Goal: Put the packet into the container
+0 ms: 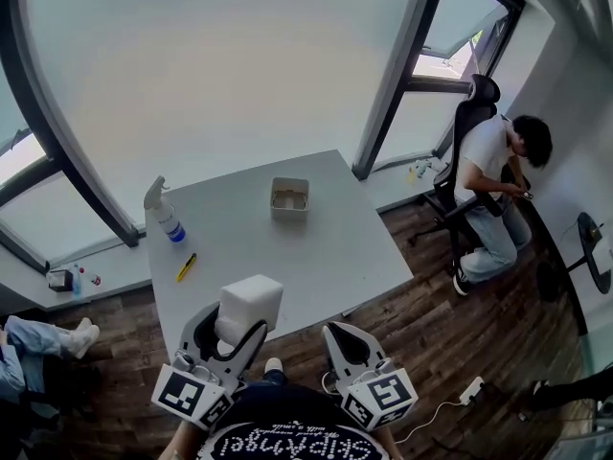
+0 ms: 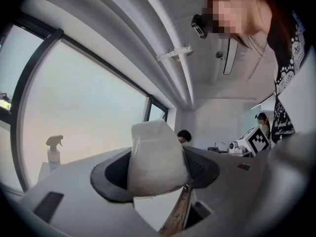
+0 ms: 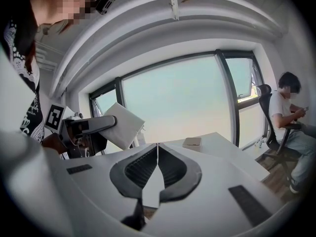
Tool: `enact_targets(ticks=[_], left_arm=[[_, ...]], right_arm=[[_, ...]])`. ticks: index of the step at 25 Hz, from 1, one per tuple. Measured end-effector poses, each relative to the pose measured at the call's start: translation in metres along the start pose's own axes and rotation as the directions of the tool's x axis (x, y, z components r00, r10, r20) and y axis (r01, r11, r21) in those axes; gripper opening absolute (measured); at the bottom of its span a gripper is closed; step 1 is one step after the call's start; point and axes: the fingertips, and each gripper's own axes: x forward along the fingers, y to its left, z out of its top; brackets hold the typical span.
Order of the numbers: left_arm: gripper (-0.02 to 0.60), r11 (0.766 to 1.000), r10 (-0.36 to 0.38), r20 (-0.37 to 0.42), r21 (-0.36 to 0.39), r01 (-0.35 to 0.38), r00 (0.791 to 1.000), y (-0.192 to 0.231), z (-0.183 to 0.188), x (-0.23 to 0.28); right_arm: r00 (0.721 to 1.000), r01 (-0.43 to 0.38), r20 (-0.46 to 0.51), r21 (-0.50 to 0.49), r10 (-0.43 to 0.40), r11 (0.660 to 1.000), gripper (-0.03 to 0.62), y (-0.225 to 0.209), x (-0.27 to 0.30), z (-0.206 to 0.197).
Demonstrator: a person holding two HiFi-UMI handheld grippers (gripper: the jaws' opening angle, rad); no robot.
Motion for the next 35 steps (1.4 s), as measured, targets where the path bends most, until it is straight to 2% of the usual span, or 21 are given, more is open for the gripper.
enact_targets(ticks=[9,23,35], left_arm=[[0.281,1.000,-0.001,-0.007,0.001,0.001,1.000,0.024,-0.002,0.011],[0.281,0.999,-0.025,-0.047,-0.028,0.024,0.999,0.034,-0.012,0.038],[0.281,0.998,0.046,-0.044,-0.050,-0.048,0.998,0.046,-0.005,0.073]], right_arm=[[1.000,-0.004,0.020,0.004,0.004,1.000,0.015,-0.004,0.027,0.002],[0.999,0.032,-0.027,0.048,-0.031,0.998,0.015,-0.024,0.041,-0.005],[0.996,-0.044,-0.077,0.033,0.047,0.998,0.015,-0.054,0.073,0.011]])
